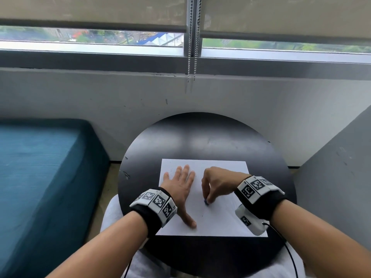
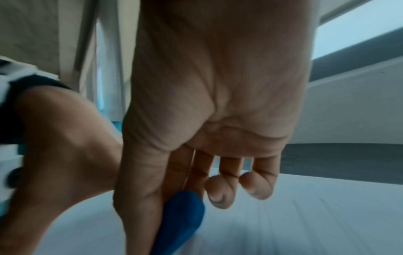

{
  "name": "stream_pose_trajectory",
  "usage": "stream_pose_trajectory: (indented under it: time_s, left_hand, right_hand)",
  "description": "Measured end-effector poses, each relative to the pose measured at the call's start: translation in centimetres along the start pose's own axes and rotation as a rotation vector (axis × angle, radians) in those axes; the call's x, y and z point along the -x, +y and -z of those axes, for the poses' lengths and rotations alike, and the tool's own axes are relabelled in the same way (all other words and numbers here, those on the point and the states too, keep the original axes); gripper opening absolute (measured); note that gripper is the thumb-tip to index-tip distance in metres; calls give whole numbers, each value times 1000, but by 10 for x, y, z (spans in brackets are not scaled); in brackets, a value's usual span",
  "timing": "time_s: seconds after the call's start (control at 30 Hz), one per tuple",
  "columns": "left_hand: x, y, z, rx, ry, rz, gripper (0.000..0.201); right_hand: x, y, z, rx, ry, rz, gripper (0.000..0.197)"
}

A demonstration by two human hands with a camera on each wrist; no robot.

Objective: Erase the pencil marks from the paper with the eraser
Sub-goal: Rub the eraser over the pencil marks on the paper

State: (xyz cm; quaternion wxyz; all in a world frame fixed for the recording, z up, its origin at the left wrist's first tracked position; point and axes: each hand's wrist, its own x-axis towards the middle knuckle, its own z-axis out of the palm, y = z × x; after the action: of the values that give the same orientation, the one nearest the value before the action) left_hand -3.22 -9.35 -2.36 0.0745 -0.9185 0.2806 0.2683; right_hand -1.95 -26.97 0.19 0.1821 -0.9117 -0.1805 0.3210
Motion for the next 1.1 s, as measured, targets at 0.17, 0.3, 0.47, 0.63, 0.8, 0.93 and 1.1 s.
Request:
stream_pose_trajectory:
  time_s: [0.17, 0.3, 0.47, 0.63, 0.8, 0.93, 1.1]
  left_hand:
    - [1, 2, 2, -1, 2, 5, 154]
    - [2, 3, 2, -5, 1, 8, 154]
    - [2, 2, 3, -3, -11, 3, 153]
    - [3, 3, 4, -9, -20, 8, 153]
    - [2, 3, 3, -7, -10, 9, 154]
    - [3, 3, 3, -2, -25, 2, 154]
    - [3, 2, 3, 17, -24, 1, 154]
  right_hand:
    - [5, 4, -3, -92, 190, 3, 9]
    - [19, -3, -15, -9, -22, 4, 11]
    - [17, 1, -10, -34, 130, -7, 7]
    - [22, -6, -12, 9, -11, 23, 10]
    - [21, 3, -15, -113, 107, 3, 9]
    - [29, -14, -23, -37, -64, 53, 8]
    - [16, -11, -18, -98, 61, 53, 7]
